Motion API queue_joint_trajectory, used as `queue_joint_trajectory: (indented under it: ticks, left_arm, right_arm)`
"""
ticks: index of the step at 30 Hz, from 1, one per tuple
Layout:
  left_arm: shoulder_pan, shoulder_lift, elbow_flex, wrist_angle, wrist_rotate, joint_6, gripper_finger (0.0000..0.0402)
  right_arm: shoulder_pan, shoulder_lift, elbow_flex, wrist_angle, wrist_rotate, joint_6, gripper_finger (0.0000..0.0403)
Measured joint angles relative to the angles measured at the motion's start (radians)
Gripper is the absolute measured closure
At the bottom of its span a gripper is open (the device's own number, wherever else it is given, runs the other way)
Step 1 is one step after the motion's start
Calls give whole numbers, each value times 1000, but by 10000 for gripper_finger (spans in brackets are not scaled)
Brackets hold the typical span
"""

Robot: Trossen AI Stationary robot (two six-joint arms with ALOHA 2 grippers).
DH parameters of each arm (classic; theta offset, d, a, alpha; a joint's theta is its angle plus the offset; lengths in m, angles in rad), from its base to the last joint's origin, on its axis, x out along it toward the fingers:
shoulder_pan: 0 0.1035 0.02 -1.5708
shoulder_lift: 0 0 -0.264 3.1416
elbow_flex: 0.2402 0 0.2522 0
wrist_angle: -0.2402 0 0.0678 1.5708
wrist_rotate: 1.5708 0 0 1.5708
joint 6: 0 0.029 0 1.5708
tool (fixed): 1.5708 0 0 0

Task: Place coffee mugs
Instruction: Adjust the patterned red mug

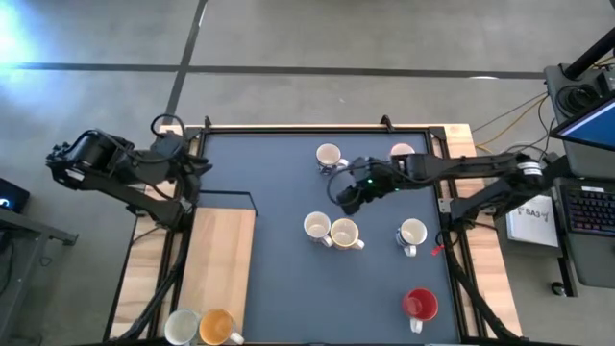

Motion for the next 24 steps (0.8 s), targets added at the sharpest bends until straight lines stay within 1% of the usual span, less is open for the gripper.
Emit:
queue_joint_trajectory:
  ticks: [4, 7, 12, 14, 20, 24]
  left_arm:
    - [-1, -17, 0, -6, 26, -1, 333]
    - [-1, -27, -2, -7, 27, -1, 333]
    - [-1, -43, -38, -8, 40, 2, 333]
    - [-1, -53, -65, -8, 52, 2, 333]
    - [-1, -88, -139, -8, 53, -9, 333]
    - [-1, -112, -168, -6, 53, -16, 333]
  right_arm:
    - [0, 99, 79, -57, -9, 7, 310]
    - [0, 162, 132, -106, -31, 7, 310]
    - [2, 255, 173, -126, -65, 11, 310]
    - [3, 282, 192, -125, -86, 11, 310]
    - [5, 341, 244, -125, -89, 7, 310]
    - [10, 365, 261, -122, -89, -52, 310]
